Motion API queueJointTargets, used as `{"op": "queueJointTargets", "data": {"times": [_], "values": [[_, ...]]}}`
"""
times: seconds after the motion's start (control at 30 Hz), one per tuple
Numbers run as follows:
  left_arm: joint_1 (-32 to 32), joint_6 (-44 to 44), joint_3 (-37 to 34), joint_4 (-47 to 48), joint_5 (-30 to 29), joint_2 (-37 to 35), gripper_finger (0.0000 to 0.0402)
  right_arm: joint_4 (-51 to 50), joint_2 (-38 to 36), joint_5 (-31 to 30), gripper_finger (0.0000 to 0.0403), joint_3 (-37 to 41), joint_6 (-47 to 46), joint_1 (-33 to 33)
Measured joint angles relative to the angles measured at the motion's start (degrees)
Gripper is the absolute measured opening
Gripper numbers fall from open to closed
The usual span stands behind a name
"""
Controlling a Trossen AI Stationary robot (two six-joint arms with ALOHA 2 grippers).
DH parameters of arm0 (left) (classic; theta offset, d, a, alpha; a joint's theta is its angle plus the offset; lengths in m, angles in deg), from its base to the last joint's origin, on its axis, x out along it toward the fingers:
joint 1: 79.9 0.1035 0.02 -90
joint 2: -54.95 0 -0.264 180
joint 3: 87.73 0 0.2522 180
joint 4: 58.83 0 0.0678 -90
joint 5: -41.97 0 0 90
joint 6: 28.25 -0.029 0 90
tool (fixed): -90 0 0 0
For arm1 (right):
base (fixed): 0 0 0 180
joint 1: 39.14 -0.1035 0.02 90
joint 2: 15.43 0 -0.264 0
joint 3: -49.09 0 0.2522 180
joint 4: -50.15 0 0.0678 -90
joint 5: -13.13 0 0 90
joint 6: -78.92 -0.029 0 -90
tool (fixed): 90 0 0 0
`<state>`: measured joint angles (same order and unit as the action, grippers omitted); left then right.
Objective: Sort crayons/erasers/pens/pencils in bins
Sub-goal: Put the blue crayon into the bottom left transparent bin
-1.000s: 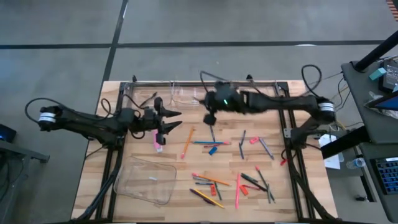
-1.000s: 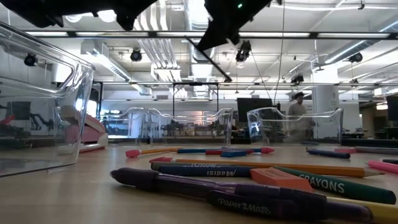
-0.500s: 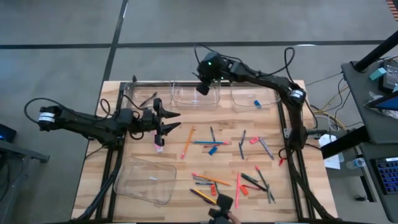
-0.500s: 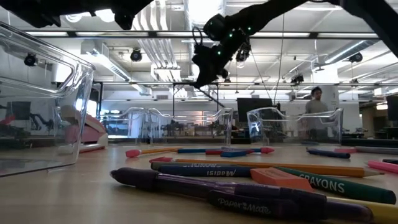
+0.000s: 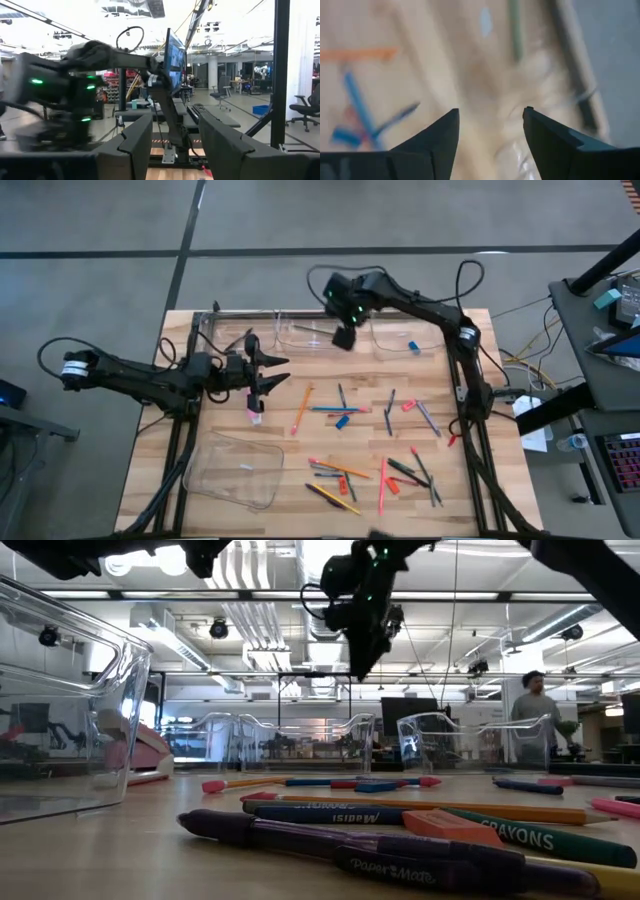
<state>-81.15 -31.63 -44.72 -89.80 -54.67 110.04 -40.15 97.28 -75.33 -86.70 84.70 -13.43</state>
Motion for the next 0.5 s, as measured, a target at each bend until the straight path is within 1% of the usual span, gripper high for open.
{"op": "queueJointTargets", "data": {"times": [0.07,0.2,0.37,0.5], "values": [[0.0,0.0,0.0,-0.3,0.0,0.1,0.0148,-2.0,-3.0,0.0,0.0205,3.2,-2.3,-2.8],[0.1,0.0,0.0,-0.3,-0.3,0.2,0.0148,-0.6,-10.7,0.0,0.0199,12.5,-5.2,-8.9],[0.1,0.0,0.0,-0.4,-0.3,0.2,0.0148,7.7,-21.9,-0.7,0.0196,28.2,-12.0,-14.6],[0.1,0.0,0.0,-0.3,-0.3,0.2,0.0148,14.7,-31.9,-2.7,0.0196,43.3,-18.9,-16.6]]}}
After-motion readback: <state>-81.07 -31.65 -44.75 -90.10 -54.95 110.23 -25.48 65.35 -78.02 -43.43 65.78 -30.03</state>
